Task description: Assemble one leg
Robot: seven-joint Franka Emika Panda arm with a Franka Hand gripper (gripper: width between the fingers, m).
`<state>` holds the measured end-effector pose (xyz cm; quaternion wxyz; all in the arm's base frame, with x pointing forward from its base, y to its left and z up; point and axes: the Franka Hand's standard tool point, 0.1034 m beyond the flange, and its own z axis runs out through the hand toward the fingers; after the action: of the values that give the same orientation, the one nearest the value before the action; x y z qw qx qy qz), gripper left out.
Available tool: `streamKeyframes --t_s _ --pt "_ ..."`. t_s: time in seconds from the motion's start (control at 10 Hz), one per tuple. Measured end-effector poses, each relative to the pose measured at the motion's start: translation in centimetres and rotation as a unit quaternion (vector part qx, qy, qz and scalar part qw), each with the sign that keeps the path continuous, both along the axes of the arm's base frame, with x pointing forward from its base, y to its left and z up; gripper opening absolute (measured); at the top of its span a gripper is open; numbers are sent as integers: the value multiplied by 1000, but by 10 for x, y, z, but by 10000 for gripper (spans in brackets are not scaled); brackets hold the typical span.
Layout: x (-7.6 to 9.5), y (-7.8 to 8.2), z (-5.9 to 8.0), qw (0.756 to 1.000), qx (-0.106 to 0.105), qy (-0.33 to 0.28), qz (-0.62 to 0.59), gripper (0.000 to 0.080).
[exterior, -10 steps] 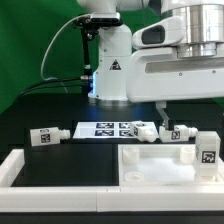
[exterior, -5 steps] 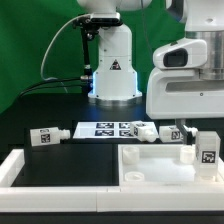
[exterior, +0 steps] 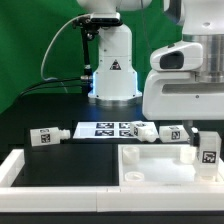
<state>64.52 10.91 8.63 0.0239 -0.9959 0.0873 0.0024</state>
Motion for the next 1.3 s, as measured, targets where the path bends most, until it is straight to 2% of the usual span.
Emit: streamKeyframes --t_s 0.3,0.5,0.7,0.9,1.0,1.1,1.3 --pt "0 1 -1 994 0 3 -105 284" --pt "-2 0 -1 971 -9 -9 -238 284" --pt "-2 -1 -1 929 -6 -4 -369 285" --pt "-3 -6 -2 841 30 -5 -541 285" --pt "-6 -4 -2 815 36 -10 -578 286" --pt "-7 -1 -2 804 36 -9 -593 286" --pt "-7 -2 -3 816 34 -11 -577 295"
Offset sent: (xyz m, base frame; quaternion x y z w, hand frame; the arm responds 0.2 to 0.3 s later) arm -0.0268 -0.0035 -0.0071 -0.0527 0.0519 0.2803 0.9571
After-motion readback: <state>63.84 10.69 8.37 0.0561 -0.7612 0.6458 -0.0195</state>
